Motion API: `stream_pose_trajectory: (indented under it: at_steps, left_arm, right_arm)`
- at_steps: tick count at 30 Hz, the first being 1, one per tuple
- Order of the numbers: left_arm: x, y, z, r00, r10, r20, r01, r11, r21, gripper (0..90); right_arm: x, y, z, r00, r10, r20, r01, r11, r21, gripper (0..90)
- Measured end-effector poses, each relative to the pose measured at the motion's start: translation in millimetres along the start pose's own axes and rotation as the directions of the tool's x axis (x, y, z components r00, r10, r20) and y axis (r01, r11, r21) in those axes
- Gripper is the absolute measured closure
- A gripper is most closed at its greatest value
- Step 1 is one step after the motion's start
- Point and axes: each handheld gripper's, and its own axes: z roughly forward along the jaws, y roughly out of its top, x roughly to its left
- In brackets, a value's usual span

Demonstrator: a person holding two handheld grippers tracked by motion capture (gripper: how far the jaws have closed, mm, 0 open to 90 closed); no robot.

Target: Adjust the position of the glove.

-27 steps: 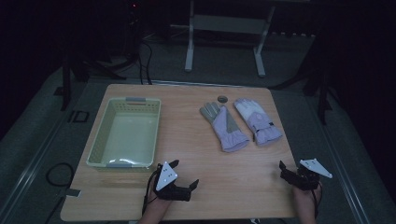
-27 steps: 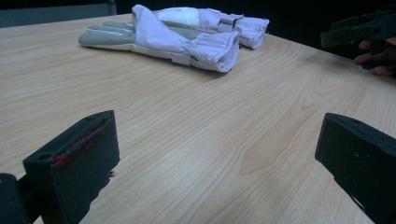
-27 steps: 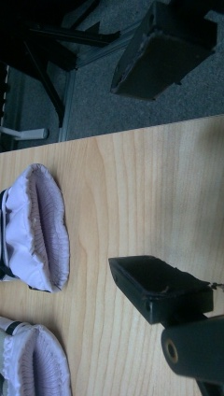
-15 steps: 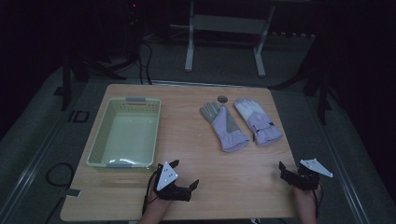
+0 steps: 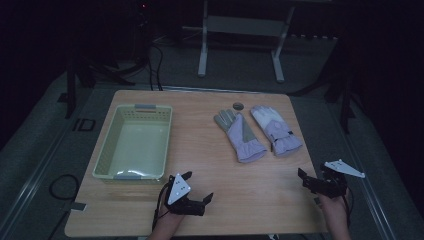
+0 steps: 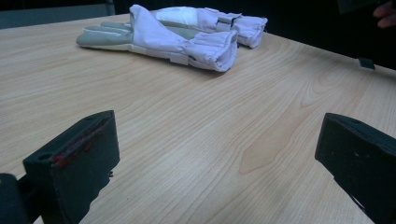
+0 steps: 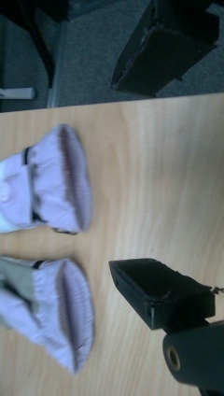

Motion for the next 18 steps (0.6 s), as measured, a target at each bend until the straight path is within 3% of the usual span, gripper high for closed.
stream_pose_trajectory:
  at_steps: [3, 7, 11, 12, 18]
  left_arm:
    - [0.3, 0.0, 0.0, 1.0000, -0.004, 0.003, 0.004, 1.0000, -0.001, 0.0]
    - [0.1, 0.0, 0.1, 1.0000, -0.003, 0.008, 0.003, 1.0000, 0.002, 0.0]
    - [0.0, 0.0, 0.1, 1.0000, -0.002, 0.009, 0.002, 1.0000, 0.002, 0.0]
    - [0.1, 0.0, 0.1, 1.0000, -0.003, 0.008, 0.003, 1.0000, 0.003, 0.0]
    - [0.1, 0.0, 0.1, 1.0000, -0.003, 0.008, 0.003, 1.0000, 0.003, 0.0]
  right_arm:
    - [0.2, 11.2, -3.5, 0.9994, 0.006, -0.033, -0.006, 1.000, 0.003, 15.2]
    - [1.0, 21.2, -6.5, 0.9994, 0.029, -0.018, -0.029, 0.999, -0.013, 16.5]
    - [4.1, 35.0, -7.8, 0.9979, 0.034, -0.055, -0.035, 0.999, -0.016, 15.5]
    - [4.9, 42.6, -7.2, 0.9933, 0.065, -0.096, -0.066, 0.998, -0.009, 17.2]
    - [18.7, 57.4, -8.2, 0.9939, 0.005, -0.110, -0.009, 0.999, -0.042, 13.2]
